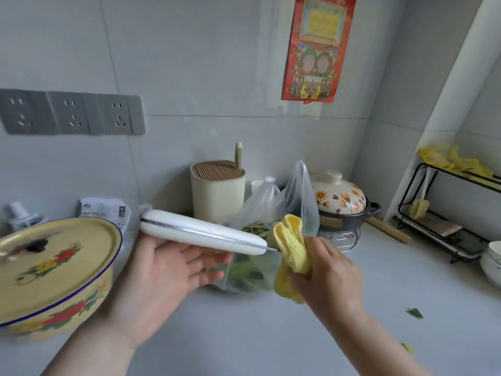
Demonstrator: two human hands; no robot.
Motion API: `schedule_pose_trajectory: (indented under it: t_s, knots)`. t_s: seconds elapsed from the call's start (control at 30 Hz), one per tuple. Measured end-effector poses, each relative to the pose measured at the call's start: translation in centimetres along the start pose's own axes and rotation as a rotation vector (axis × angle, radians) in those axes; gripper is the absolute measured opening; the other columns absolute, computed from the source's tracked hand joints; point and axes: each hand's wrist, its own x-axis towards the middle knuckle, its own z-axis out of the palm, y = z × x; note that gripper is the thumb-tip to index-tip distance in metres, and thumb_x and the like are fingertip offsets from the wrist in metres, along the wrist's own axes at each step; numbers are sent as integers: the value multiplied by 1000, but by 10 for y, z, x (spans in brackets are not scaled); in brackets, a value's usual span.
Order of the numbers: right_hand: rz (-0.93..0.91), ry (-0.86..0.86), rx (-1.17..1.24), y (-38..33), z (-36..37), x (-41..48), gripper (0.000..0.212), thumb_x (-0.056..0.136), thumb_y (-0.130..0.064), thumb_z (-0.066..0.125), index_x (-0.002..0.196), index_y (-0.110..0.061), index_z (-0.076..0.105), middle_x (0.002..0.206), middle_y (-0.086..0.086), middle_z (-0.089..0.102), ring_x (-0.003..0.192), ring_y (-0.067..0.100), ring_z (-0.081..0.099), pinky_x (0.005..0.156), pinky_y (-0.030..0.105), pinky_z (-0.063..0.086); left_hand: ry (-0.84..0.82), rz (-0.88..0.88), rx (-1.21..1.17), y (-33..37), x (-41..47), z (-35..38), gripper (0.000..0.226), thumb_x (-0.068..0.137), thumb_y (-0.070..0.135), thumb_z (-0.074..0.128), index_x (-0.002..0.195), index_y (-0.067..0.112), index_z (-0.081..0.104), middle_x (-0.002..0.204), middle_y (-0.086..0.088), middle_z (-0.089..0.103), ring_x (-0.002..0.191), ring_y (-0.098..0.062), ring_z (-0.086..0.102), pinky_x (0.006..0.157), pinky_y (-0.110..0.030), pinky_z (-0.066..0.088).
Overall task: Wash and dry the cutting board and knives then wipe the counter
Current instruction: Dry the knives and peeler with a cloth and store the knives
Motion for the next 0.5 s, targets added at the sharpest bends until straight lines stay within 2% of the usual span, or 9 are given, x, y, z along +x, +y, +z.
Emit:
schedule_pose_trajectory:
  t_s: [0.03, 0.1, 0.17, 0.2, 0.23, 0.3, 0.37, 0.43, 0.5]
  knots:
    - [5, 1, 14, -8, 2, 5, 34, 51, -34, 35, 61, -15, 62, 50, -5, 57, 35, 18, 51, 52, 3, -1, 112, 184, 25, 2, -5, 8, 63, 63, 71, 54, 88, 17, 76, 101, -11, 71, 88, -21, 70, 67, -31, 58]
    - [1, -1, 32, -24, 7, 14, 29, 51, -34, 40, 60, -17, 61, 49, -7, 57, 33, 17, 50, 54, 4, -3, 212, 415, 37, 8, -12, 26, 69, 69, 77, 34, 83, 23, 75, 94, -3, 73, 91, -15, 69, 68, -26, 58]
    - [-16, -5, 81, -37, 12, 22, 21, 49, -32, 51, 60, -16, 60, 49, -6, 56, 33, 17, 49, 50, 5, -3, 267, 598, 8, 12, -10, 43, 71, 45, 81, 57, 88, 26, 70, 83, 4, 73, 87, -14, 70, 68, -25, 57]
    - [-23, -6, 115, -43, 15, 26, 21, 49, -33, 52, 60, -16, 59, 49, -5, 56, 33, 17, 50, 44, 7, -1, 322, 671, 30, 15, -6, 50, 71, 40, 75, 69, 93, 28, 62, 76, 8, 71, 81, -12, 70, 66, -24, 57]
    - [-25, -8, 146, -48, 17, 31, 22, 52, -34, 50, 61, -16, 59, 50, -5, 56, 33, 16, 50, 37, 9, 5, 387, 747, 63, 17, 1, 56, 63, 47, 63, 76, 94, 27, 54, 68, 11, 68, 71, -8, 68, 63, -21, 55]
    - [-11, 5, 180, -58, 22, 42, 23, 54, -34, 49, 62, -16, 59, 49, -5, 56, 32, 16, 49, 29, 15, 15, 484, 868, 78, 27, 18, 66, 28, 77, 32, 68, 86, 22, 44, 53, 13, 58, 53, -3, 57, 55, -18, 50]
    - [16, 28, 182, -64, 27, 52, 22, 52, -35, 51, 61, -14, 55, 47, -5, 53, 31, 19, 48, 35, 12, 3, 572, 872, 51, 45, 38, 74, 19, 91, 18, 55, 78, 17, 42, 46, 13, 48, 43, -5, 47, 48, -18, 43]
    - [25, 50, 181, -65, 30, 61, 25, 54, -37, 46, 61, -14, 52, 47, -5, 52, 32, 20, 48, 44, 9, -3, 615, 820, 2, 64, 56, 76, 21, 92, 19, 54, 74, 16, 42, 49, 9, 43, 39, -6, 41, 44, -16, 37]
    - [22, 60, 196, -62, 33, 67, 24, 50, -35, 55, 62, -14, 51, 45, -5, 51, 32, 19, 48, 45, 7, -2, 633, 766, -36, 74, 73, 73, 21, 91, 21, 55, 75, 16, 43, 54, 6, 38, 35, -6, 38, 41, -14, 35]
